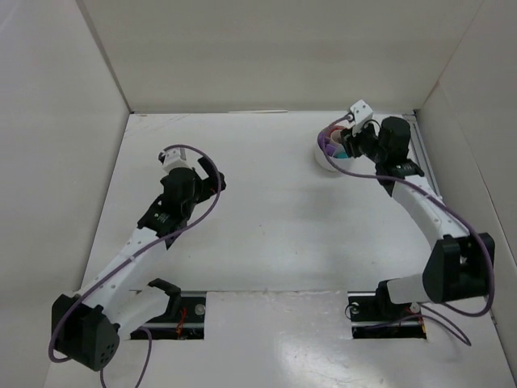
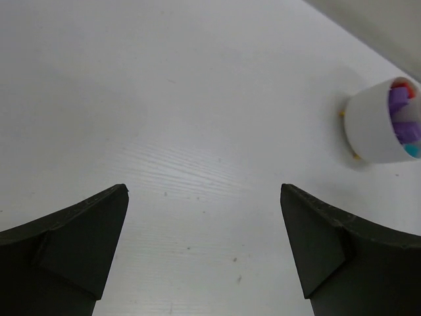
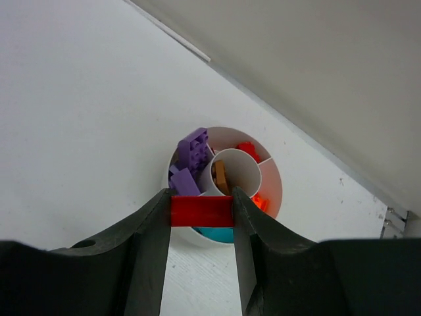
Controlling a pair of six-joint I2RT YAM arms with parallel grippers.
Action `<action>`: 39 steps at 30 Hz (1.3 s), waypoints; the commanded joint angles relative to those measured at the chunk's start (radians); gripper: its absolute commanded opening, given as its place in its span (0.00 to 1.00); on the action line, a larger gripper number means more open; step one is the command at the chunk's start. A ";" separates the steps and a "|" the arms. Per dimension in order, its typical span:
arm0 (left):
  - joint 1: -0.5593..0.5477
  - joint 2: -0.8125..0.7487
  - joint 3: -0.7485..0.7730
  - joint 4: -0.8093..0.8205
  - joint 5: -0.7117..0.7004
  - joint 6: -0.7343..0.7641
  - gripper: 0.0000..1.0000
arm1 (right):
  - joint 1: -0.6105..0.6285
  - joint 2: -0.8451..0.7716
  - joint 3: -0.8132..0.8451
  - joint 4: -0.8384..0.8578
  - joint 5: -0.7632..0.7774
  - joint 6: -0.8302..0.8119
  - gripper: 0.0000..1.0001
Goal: Sort the legos into containers by color
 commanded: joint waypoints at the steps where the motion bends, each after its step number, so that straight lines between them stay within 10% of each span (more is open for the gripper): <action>1: 0.064 0.047 0.048 0.021 0.072 0.042 1.00 | -0.027 0.096 0.120 -0.037 -0.004 0.046 0.13; 20: 0.217 0.239 0.196 0.011 0.359 0.054 1.00 | -0.045 0.669 0.813 -0.368 0.095 0.109 0.13; 39: 0.312 0.317 0.234 0.126 0.504 0.076 1.00 | -0.027 0.805 0.907 -0.382 0.027 0.118 0.15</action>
